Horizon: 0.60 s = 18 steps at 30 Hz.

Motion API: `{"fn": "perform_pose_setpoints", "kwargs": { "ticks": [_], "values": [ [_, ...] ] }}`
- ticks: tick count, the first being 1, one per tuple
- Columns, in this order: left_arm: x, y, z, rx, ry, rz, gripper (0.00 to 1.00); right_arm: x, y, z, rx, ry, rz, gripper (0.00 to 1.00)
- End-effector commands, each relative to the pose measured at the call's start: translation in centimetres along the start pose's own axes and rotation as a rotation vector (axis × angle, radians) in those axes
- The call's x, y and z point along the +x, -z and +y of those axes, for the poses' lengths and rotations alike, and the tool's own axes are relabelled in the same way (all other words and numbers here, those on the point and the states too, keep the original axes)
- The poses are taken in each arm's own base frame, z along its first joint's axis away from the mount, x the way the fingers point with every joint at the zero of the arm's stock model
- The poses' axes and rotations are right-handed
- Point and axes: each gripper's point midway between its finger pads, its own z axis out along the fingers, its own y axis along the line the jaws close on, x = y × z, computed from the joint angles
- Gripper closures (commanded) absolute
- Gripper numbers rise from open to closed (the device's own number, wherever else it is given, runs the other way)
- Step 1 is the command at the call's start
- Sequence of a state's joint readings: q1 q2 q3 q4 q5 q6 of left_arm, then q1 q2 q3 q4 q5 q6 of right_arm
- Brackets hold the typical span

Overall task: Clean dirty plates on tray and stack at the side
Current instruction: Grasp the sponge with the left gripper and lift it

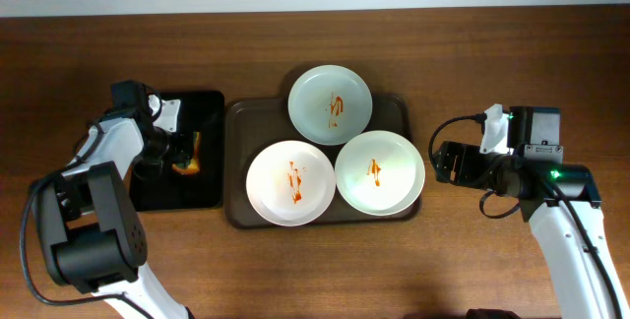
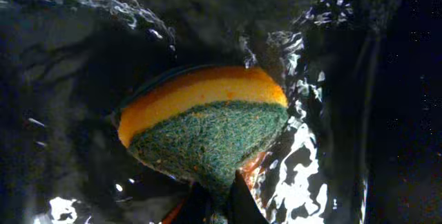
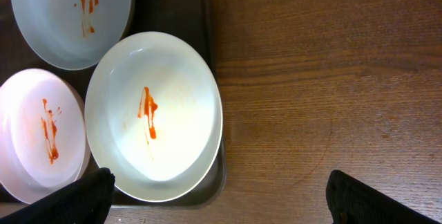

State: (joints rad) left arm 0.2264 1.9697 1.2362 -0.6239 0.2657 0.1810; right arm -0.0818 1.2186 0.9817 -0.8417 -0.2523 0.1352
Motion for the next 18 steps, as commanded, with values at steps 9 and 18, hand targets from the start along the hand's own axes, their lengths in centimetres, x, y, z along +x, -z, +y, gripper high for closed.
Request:
{"fn": "perform_pose_setpoints", "kwargs": {
  "ticks": [9,18],
  "values": [
    [-0.5,2.0,1.5,-0.218,-0.009,-0.018,1.00,-0.7,0.4,0.2,-0.009,-0.001,-0.015,0.02],
    [-1.8,4.2,-1.7,-0.246,-0.068,-0.064,1.00,-0.7,0.3,0.1,-0.005,0.000,-0.015,0.02]
  ]
}}
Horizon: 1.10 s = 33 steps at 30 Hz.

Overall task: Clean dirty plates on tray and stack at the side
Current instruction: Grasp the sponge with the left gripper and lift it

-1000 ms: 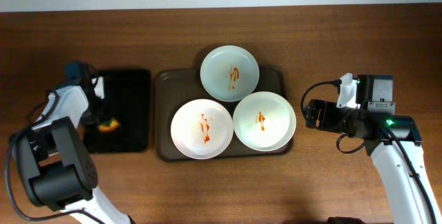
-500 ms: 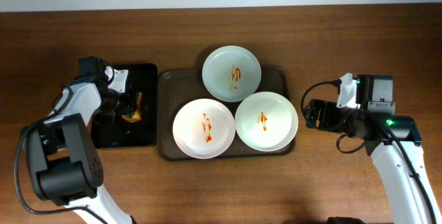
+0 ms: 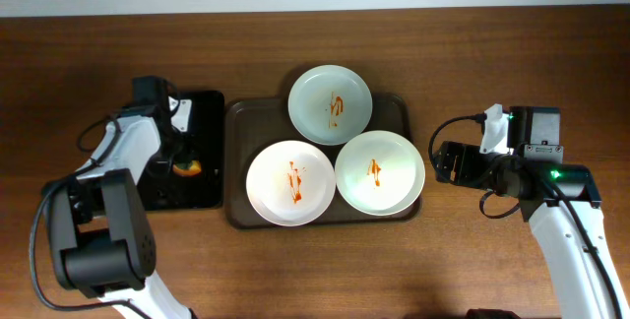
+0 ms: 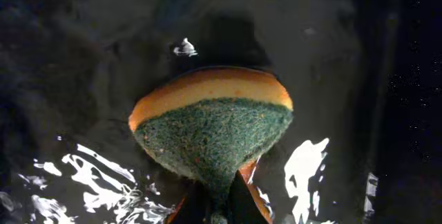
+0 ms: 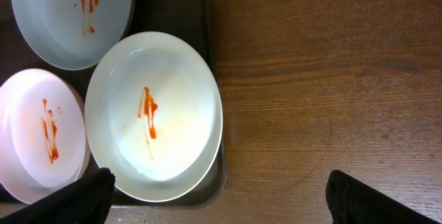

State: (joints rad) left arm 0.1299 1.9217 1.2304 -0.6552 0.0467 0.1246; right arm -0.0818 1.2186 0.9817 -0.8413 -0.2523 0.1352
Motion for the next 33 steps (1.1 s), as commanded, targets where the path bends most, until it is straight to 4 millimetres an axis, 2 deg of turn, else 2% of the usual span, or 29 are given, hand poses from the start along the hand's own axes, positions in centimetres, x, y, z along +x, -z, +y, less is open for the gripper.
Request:
{"fn": "perform_pose_setpoints", "kwargs": {
  "ticks": [1,5,8,13,20,26,33],
  "values": [
    [-2.7,4.8,-0.5,-0.081,-0.018,-0.133,1.00,-0.7,0.3,0.1,-0.005,-0.001,-0.015,0.02],
    [-3.9,8.9,0.0,-0.129,0.026,-0.242,1.00,-0.7,0.3,0.1,-0.005,-0.001,-0.015,0.02],
    [-4.1,10.4,0.0,-0.128,0.041,-0.275,1.00,-0.7,0.3,0.1,-0.005,0.000,-0.015,0.02],
    [-3.4,10.9,-0.2,-0.112,0.110,-0.262,1.00,-0.7,0.3,0.1,-0.005,-0.001,-0.014,0.02],
    [-4.6,13.3,-0.1,-0.112,0.138,-0.356,1.00,-0.7,0.3,0.1,-0.005,-0.001,-0.014,0.02],
    [-8.5,18.1,0.0,-0.132,0.079,-0.597,1.00,-0.7,0.3,0.1,-0.005,-0.001,-0.014,0.02],
    [-8.9,21.7,0.3,-0.155,0.087,-0.698,1.00,-0.7,0.3,0.1,-0.005,-0.001,-0.014,0.02]
  ]
}}
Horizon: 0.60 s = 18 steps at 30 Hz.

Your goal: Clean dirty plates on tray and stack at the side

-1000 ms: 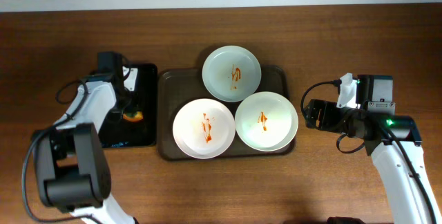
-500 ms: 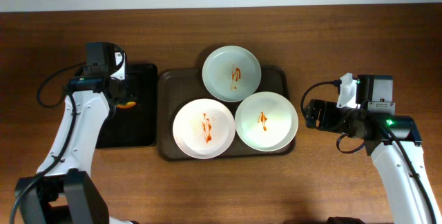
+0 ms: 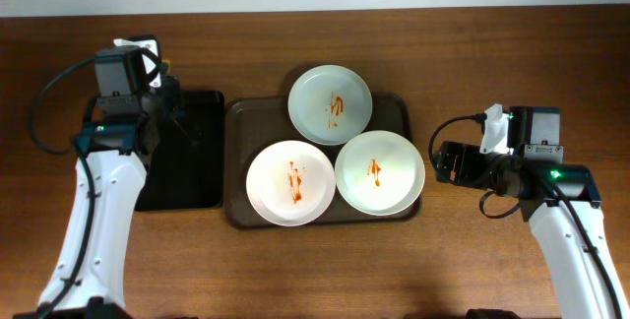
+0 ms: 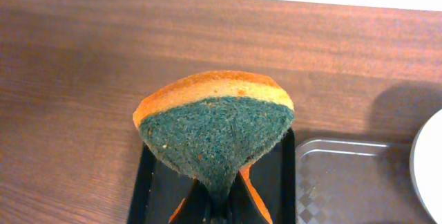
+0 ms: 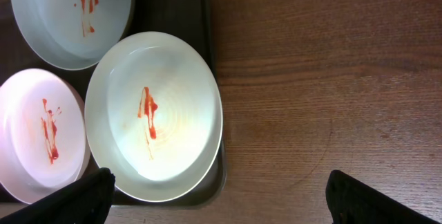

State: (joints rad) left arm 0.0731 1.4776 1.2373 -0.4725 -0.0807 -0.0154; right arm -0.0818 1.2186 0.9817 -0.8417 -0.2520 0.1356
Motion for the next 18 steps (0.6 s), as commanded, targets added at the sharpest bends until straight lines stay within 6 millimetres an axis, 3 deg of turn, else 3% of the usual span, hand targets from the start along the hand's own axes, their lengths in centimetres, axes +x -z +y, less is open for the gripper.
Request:
{"fn": "perform_pose_setpoints", "kwargs": {
  "ticks": [1,7,14,18],
  "values": [
    [-2.2,2.5,0.6,-0.020,-0.010,-0.085,1.00,-0.7,0.3,0.1,-0.005,0.000,-0.014,0.02],
    [-3.2,3.9,0.7,-0.020,-0.006,-0.130,1.00,-0.7,0.3,0.1,-0.005,0.000,-0.014,0.02],
    [-3.1,3.8,0.7,-0.016,-0.006,-0.126,1.00,-0.7,0.3,0.1,-0.005,0.000,-0.014,0.02],
    [-1.9,2.8,0.5,-0.012,-0.010,-0.076,1.00,-0.7,0.2,0.1,-0.006,0.000,-0.015,0.01]
  ]
}}
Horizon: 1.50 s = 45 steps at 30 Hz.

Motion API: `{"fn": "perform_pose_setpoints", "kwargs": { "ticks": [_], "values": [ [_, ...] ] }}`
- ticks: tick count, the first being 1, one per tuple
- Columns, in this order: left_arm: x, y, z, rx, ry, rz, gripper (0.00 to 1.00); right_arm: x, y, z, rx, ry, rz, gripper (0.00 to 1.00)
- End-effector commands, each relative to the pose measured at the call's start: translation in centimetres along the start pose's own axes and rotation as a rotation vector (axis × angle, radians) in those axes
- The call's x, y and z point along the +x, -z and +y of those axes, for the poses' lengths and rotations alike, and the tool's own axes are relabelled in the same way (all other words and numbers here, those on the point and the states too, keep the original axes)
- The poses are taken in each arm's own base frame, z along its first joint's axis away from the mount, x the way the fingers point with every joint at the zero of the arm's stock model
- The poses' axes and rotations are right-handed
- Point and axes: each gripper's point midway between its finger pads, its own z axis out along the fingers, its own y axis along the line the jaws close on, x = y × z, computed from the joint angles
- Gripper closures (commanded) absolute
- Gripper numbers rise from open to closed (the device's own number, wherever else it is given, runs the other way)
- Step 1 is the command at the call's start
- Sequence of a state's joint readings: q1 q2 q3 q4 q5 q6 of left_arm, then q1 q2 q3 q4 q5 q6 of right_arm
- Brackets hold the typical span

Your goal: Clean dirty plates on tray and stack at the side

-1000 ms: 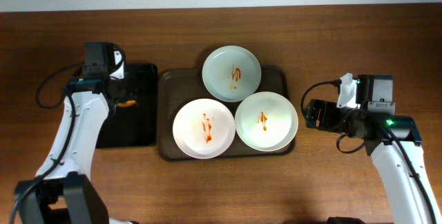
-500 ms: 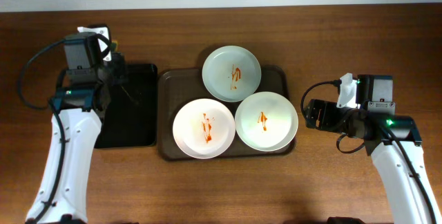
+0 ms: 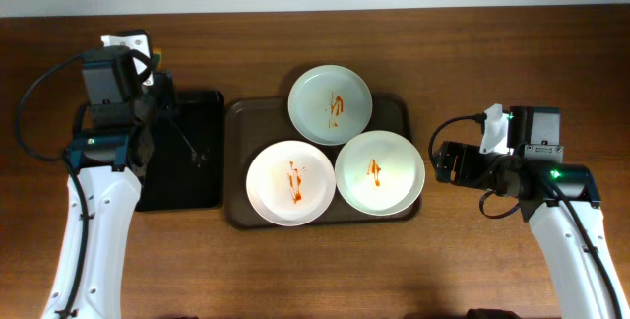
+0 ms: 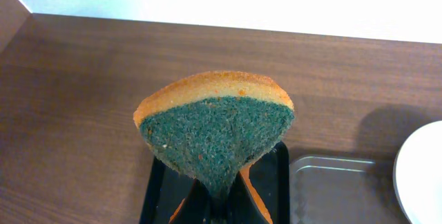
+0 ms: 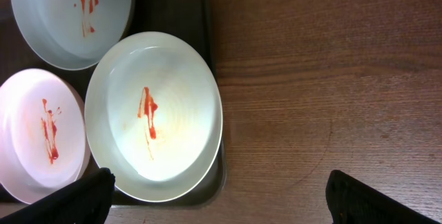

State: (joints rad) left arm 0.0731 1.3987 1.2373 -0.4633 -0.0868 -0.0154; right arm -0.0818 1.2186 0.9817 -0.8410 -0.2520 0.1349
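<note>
Three white plates smeared with red sauce lie on the dark brown tray: one at the back, one front left, one front right. My left gripper is shut on a sponge, orange with a green scouring face, held up in the air over the back of the black water basin. My right gripper stands open beside the tray's right edge, above the wood, with the front right plate next to its left finger.
The black basin sits left of the tray on the brown wooden table. A pale wall strip borders the table's far edge. Bare wood lies right of the tray under my right arm.
My left gripper with the sponge has risen a little further and shifted slightly left and back; the wall strip now shows in its view. The right arm and plates are unchanged.
The sponge was held down in the water of the black basin by my left gripper at the first two moments. Then it was lifted clear above the basin's back end, and now hangs a bit higher. The right gripper stayed open beside the tray throughout.
</note>
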Motion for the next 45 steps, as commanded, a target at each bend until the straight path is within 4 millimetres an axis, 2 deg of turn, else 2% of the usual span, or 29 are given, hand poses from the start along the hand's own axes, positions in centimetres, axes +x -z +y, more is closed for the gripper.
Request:
{"fn": "perform_pose_setpoints", "kwargs": {
  "ticks": [1,2,4,7,9,11,13,17,22,24,26,27,28,29,31,34,39,43,45],
  "values": [
    [0.8,-0.4,0.0,0.003,-0.020,0.038,1.00,-0.7,0.1,0.1,-0.005,-0.002,-0.009,0.01],
    [2.0,-1.2,-0.4,0.027,-0.022,0.086,1.00,-0.6,-0.2,0.0,-0.003,-0.005,0.000,0.08],
    [3.8,-2.2,-1.1,0.060,-0.024,0.156,1.00,-0.5,-0.6,-0.1,-0.002,-0.009,0.014,0.30],
    [7.7,-4.4,-1.4,0.064,0.006,0.302,1.00,0.0,-2.0,-0.4,-0.002,-0.026,0.064,0.64],
    [10.3,-5.6,-2.3,0.107,0.010,0.400,1.00,0.3,-3.3,-0.5,-0.015,-0.036,0.103,0.74],
    [12.1,-6.3,-3.8,0.184,0.024,0.464,1.00,0.3,-4.7,-0.2,-0.050,-0.044,0.130,0.75],
    [12.9,-6.6,-5.3,0.259,0.032,0.494,1.00,0.4,-5.9,-0.2,-0.064,-0.052,0.151,0.75],
    [12.6,-6.3,-8.1,0.338,-0.008,0.475,1.00,0.9,-8.7,-0.5,-0.090,-0.071,0.207,0.76],
    [12.5,-5.9,-10.7,0.378,-0.060,0.457,1.00,1.8,-10.8,-0.7,-0.108,-0.090,0.258,0.76],
    [12.4,-5.4,-12.5,0.436,-0.073,0.451,1.00,1.9,-11.5,-0.5,-0.132,-0.096,0.271,0.78],
    [12.3,-4.7,-14.5,0.522,-0.074,0.446,1.00,2.1,-11.8,-0.5,-0.136,-0.099,0.279,0.82],
    [12.2,-4.2,-15.7,0.576,-0.075,0.442,1.00,2.2,-12.0,-0.6,-0.135,-0.101,0.284,0.86],
    [12.1,-3.5,-17.1,0.640,-0.075,0.440,1.00,2.3,-12.1,-0.6,-0.134,-0.103,0.287,0.95],
    [12.0,-2.6,-18.8,0.709,-0.059,0.441,1.00,2.3,-12.1,-0.6,-0.134,-0.103,0.287,0.96],
    [11.8,-1.4,-20.8,0.791,-0.049,0.443,1.00,2.2,-12.1,-0.6,-0.134,-0.104,0.286,0.96],
    [12.1,-0.1,-24.0,0.850,-0.044,0.452,1.00,2.5,-12.2,-0.6,-0.131,-0.115,0.292,0.96],
    [12.6,1.3,-27.1,0.891,-0.022,0.473,1.00,2.8,-12.3,-1.5,-0.080,-0.149,0.298,0.96],
    [13.9,2.0,-29.5,0.920,-0.021,0.509,1.00,3.0,-12.4,-1.6,-0.075,-0.156,0.301,0.96],
    [14.9,2.2,-30.7,0.931,-0.023,0.534,1.00,3.0,-12.4,-1.6,-0.076,-0.157,0.301,0.92]
  ]
}}
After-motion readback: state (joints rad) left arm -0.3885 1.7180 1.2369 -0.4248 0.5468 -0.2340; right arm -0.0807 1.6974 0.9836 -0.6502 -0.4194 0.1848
